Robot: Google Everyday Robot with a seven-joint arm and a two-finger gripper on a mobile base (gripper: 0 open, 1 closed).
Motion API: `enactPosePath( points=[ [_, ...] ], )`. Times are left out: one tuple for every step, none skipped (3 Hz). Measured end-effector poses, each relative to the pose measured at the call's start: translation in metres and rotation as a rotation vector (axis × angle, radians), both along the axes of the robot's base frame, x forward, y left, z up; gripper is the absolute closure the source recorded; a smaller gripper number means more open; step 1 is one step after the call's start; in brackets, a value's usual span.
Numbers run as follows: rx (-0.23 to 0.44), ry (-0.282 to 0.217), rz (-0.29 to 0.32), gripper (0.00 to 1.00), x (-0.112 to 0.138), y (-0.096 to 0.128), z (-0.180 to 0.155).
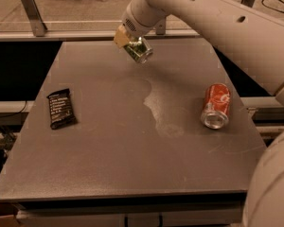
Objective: Place green can upright
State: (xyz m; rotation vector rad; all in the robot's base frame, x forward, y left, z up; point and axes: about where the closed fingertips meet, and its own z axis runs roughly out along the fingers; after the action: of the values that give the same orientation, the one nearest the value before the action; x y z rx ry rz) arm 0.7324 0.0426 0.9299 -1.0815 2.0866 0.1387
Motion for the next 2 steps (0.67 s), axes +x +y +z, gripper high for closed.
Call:
enactPosePath(
  points=[
    [-0.003, 0.001, 0.001, 1.0, 0.0, 0.001, -0.001],
    [0.014, -0.018, 0.001, 1.0, 0.009, -0.015, 0.009]
  ],
)
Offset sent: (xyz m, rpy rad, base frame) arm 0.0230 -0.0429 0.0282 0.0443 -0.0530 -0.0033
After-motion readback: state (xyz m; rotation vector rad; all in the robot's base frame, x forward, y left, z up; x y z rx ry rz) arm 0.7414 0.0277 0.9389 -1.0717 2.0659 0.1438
